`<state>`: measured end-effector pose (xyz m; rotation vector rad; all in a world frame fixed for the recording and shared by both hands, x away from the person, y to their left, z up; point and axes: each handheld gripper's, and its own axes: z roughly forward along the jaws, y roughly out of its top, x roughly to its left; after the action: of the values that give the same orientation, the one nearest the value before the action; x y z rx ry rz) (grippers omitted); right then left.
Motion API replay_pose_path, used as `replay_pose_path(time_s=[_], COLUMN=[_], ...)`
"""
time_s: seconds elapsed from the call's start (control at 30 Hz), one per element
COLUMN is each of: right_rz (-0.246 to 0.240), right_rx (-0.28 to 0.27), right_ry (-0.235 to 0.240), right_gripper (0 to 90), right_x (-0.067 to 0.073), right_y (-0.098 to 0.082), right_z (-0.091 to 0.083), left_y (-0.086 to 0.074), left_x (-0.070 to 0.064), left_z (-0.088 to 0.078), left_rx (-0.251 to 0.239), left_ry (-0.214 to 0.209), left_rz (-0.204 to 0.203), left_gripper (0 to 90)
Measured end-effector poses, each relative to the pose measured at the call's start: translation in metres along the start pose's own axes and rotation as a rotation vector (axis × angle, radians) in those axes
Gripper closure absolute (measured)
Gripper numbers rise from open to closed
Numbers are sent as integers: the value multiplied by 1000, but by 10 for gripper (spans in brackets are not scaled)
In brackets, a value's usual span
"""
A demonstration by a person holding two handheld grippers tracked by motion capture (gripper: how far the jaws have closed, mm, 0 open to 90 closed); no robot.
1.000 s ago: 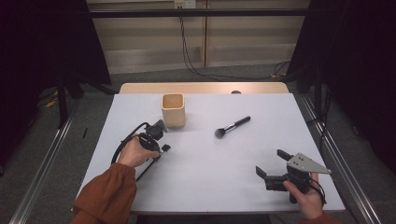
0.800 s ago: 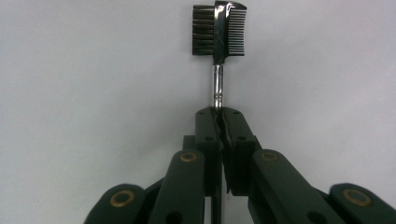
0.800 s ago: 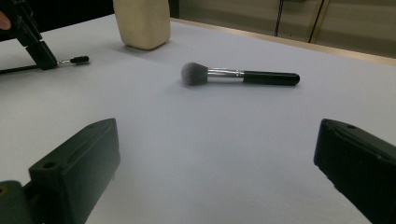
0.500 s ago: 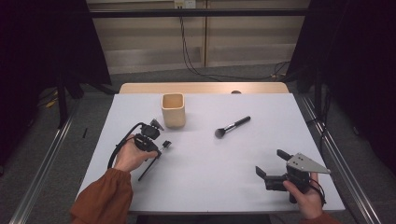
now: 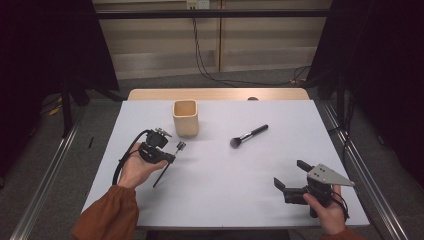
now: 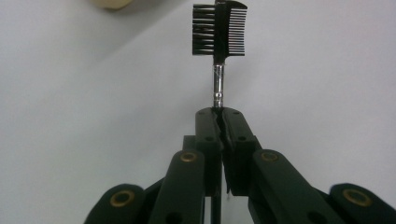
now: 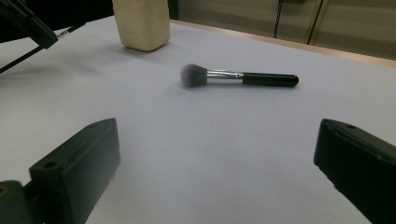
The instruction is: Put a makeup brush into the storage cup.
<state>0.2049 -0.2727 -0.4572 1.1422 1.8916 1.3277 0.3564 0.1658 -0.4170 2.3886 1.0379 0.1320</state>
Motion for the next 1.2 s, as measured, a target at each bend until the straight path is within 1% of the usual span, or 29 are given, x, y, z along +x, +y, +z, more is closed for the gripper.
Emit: replay_pose_path(time_s=[0.03,0.07,0.13,0.17,0.2,0.23,0.27,0.3,0.33,0.37,0.4,0.43,0.47,0.5,0.53,0.57,0.6,0.67,0.7,0.73,0.77,0.83,0.87,1.07,1.1,1.2], right_rz=[2,3,4,4,3,3,2,3,2,2,2,4,4,4,4,4,4,4,5,5,2,5,5,2,2,2], right_rx=[-1,-1,-1,-1,-1,-1,-1,0,-1,0,1,2,3,3,2,2,2,1,2,2,1,1,1,0,0,0], right_ry=[-1,-1,-2,-1,-1,-2,-1,-3,-2,-3,-3,-3,-2,-2,-2,-2,-2,-3,-2,-1,-1,-2,-2,1,1,1], right_gripper=[0,0,0,0,0,0,0,0,0,0,0,0,0,0,0,0,0,0,0,0,0,0,0,0,0,0], right_x=[0,0,0,0,0,0,0,0,0,0,0,0,0,0,0,0,0,0,0,0,0,0,0,0,0,0], right_y=[0,0,0,0,0,0,0,0,0,0,0,0,0,0,0,0,0,0,0,0,0,0,0,0,0,0], right_z=[0,0,0,0,0,0,0,0,0,0,0,0,0,0,0,0,0,0,0,0,0,0,0,0,0,0], left_y=[0,-1,-2,-3,-4,-4,-5,-5,-6,-6,-7,-8,-8,-9,-10,-11,-12,-14,-15,-16,-17,-18,-18,-19,-18,-18], left_x=[0,-1,-2,-2,-3,-3,-3,-4,-4,-4,-4,-4,-4,-4,-3,-3,-3,-2,-2,-2,-2,-2,-3,-3,-3,-3], left_z=[-1,-2,-4,-6,-7,-8,-10,-11,-12,-14,-15,-16,-17,-18,-19,-19,-20,-20,-21,-21,-21,-23,-24,-27,-28,-30], left_rx=[-14,-24,-65,-95,-117,-133,-157,-168,-177,-191,-210,-227,-239,-256,-276,-281,-296,-321,-334,-340,-357,-381,-404,-483,-491,-520], left_ry=[-4,-12,-16,-24,-18,-26,-29,-26,-22,-26,-31,-19,-19,-26,-25,-33,-30,-49,-42,-45,-35,-48,-41,-60,-63,-76], left_rz=[-1,7,10,19,28,31,27,23,34,36,29,34,35,26,26,19,25,14,15,14,21,22,28,27,30,22], left_gripper=[864,864,864,864,864,864,864,864,863,863,864,864,863,864,863,864,863,864,863,863,863,864,863,863,863,863])
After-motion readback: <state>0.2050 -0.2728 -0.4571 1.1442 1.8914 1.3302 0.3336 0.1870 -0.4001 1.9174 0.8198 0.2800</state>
